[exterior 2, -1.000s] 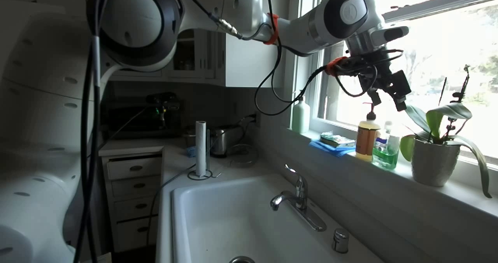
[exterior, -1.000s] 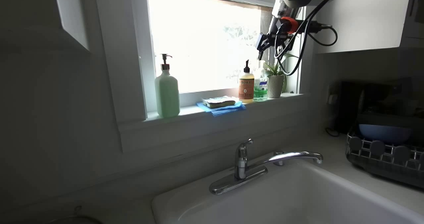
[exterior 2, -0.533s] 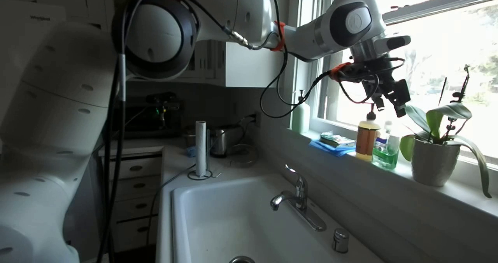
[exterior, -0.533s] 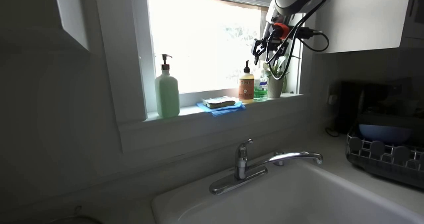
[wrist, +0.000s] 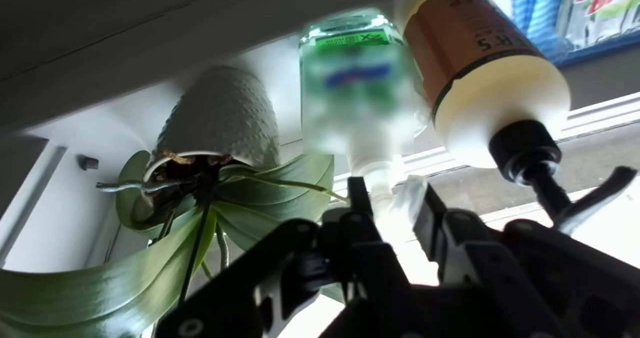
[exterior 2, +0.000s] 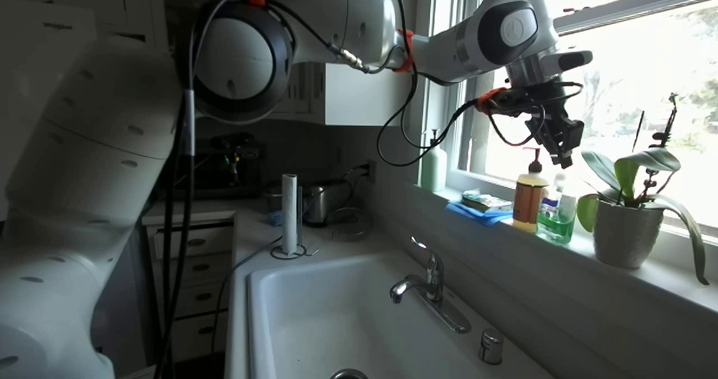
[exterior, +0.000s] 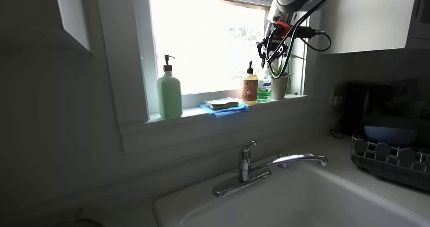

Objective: Pick up the clear soap bottle with a white nozzle and put it on the kitchen counter to the left side of the tap

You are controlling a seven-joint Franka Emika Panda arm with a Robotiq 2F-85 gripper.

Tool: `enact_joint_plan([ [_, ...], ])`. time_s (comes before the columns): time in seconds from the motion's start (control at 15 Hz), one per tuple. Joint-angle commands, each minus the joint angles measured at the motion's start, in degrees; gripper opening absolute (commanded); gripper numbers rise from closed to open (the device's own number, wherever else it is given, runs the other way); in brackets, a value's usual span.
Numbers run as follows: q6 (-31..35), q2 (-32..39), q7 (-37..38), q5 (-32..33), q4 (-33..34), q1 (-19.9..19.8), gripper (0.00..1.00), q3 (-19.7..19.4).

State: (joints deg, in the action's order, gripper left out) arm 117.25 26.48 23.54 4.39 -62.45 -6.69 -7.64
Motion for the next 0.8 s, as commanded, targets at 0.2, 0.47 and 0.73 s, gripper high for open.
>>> enact_joint_plan([
  [0.2,-2.69,1.66,0.3,-1.53,3.93,-0.48,0.05,0.34],
  [0.47,-3.47,-1.28,-1.26,-0.55,1.22,-0.02,0.05,0.32],
  [0.73,-4.34,-5.2,-4.88,0.21,-2.07,0.34,0.05,0.45],
])
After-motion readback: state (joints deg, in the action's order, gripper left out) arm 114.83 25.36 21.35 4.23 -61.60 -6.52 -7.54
